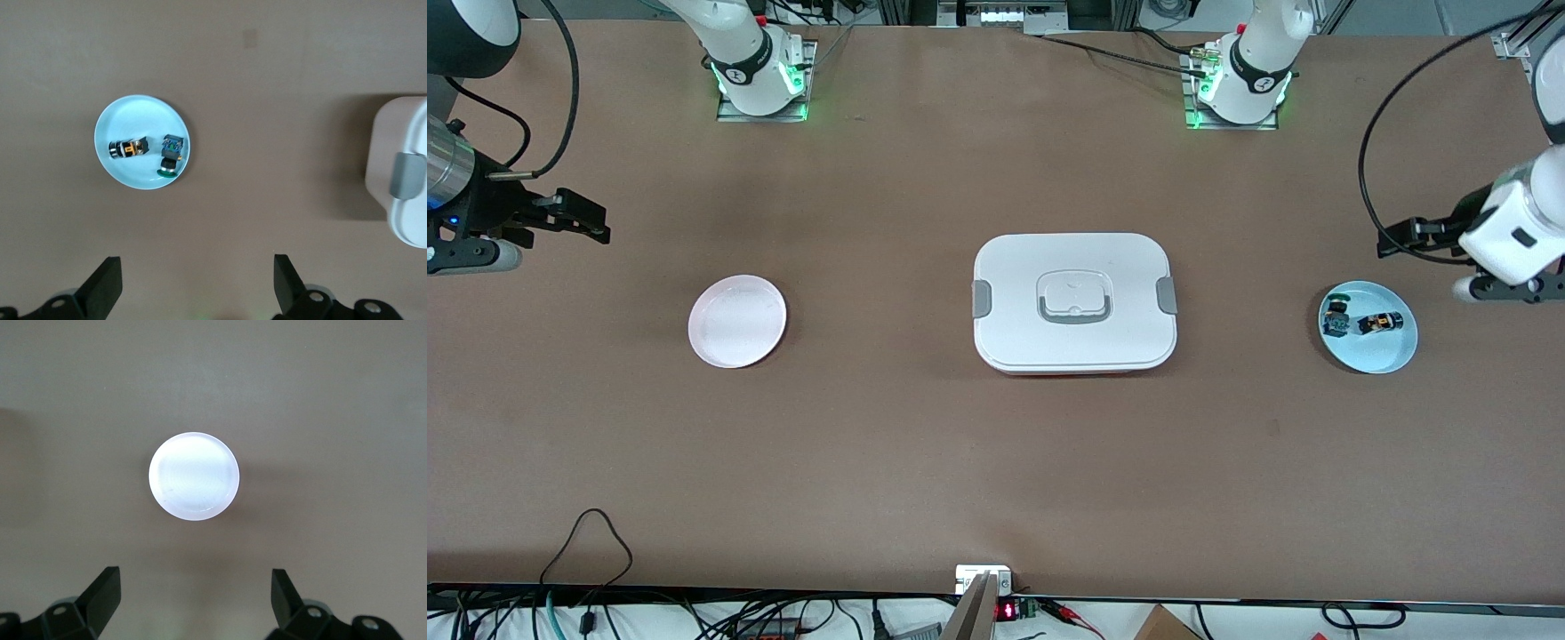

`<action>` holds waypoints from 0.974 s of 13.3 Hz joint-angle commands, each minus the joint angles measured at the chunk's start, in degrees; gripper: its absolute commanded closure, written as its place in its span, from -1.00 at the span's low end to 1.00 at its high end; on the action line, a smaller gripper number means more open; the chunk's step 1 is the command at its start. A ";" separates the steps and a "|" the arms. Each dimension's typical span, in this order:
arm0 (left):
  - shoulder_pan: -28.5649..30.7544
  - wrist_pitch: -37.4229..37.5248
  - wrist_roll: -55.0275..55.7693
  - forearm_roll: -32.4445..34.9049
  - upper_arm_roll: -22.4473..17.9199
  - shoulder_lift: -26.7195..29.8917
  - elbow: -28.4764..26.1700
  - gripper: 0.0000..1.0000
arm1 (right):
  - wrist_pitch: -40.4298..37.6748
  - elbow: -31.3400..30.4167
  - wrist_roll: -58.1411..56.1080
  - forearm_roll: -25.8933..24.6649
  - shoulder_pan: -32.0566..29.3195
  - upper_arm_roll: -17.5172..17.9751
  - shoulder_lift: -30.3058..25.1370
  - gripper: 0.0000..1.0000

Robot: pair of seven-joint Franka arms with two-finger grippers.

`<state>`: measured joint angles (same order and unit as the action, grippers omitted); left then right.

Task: Transfer orange switch to right arm and place
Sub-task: 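Lower the left gripper onto the orange switch on the blue plate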

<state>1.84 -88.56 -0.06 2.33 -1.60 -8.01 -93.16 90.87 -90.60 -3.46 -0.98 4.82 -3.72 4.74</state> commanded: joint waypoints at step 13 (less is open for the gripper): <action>14.15 -39.71 -2.56 6.46 0.02 -9.92 -20.11 -1.00 | 1.07 0.42 -0.15 -0.25 -0.69 -0.59 -0.44 -1.00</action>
<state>13.99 -120.28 -0.43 7.55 -1.98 -20.21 -106.93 91.97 -90.54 -3.45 -1.03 4.61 -4.06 4.73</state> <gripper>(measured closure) 0.000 0.000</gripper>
